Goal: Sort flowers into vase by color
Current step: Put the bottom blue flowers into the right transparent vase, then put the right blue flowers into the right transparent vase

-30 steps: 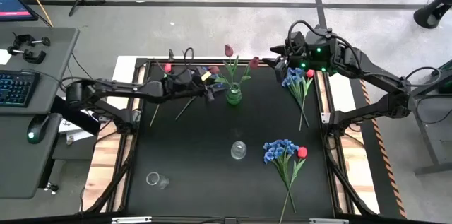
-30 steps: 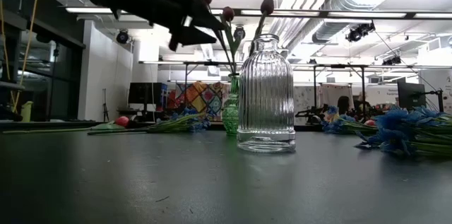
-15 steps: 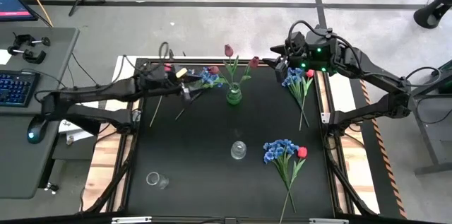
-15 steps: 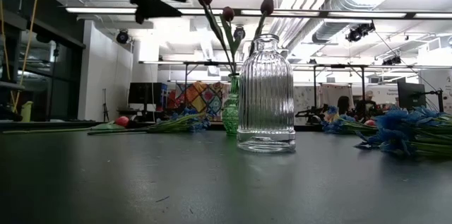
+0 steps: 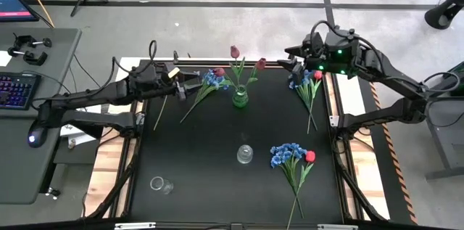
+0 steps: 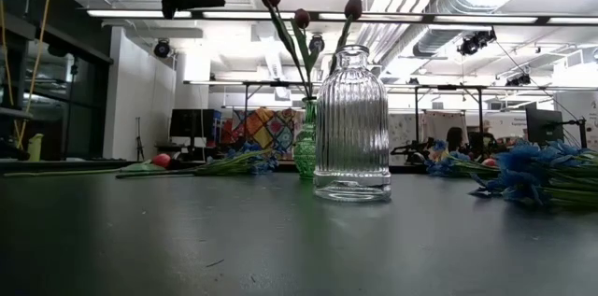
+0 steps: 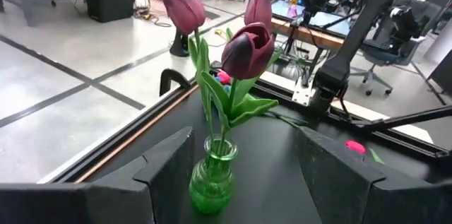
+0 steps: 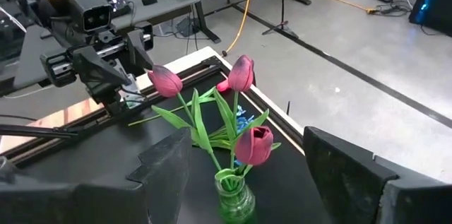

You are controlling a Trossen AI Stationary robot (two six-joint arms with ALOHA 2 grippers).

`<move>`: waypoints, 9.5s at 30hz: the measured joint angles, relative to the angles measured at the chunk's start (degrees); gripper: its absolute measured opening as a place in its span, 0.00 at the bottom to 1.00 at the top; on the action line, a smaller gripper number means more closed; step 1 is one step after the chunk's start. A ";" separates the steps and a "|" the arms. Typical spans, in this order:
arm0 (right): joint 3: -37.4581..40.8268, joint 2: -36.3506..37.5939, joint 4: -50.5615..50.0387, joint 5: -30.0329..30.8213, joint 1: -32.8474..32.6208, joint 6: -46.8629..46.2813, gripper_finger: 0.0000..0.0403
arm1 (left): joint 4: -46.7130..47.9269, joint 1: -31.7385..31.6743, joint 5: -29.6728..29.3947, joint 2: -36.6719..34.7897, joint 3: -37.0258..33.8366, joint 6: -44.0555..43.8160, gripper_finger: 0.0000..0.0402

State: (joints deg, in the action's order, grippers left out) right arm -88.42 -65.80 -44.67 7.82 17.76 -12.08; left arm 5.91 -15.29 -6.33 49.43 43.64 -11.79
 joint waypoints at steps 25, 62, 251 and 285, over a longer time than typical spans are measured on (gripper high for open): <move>17.74 1.01 -15.60 -11.73 -10.56 -26.42 0.65 | -0.13 0.00 -0.19 0.04 0.00 -0.17 0.58; 37.04 -30.93 11.07 -21.31 -51.67 -82.20 0.64 | -0.11 -0.02 -0.26 0.04 -0.02 -0.15 0.58; 47.35 -10.86 -0.19 -6.00 27.94 -1.78 0.05 | -5.54 5.45 -1.47 -6.91 3.45 -6.63 0.58; 41.37 1.28 66.84 0.20 -42.54 14.74 0.00 | -12.27 9.18 -8.32 -1.40 3.45 -1.08 0.58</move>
State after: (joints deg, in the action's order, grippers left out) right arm -47.05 -64.52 22.18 8.02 -24.78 2.66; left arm -6.36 -6.11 -14.64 48.02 47.09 -12.87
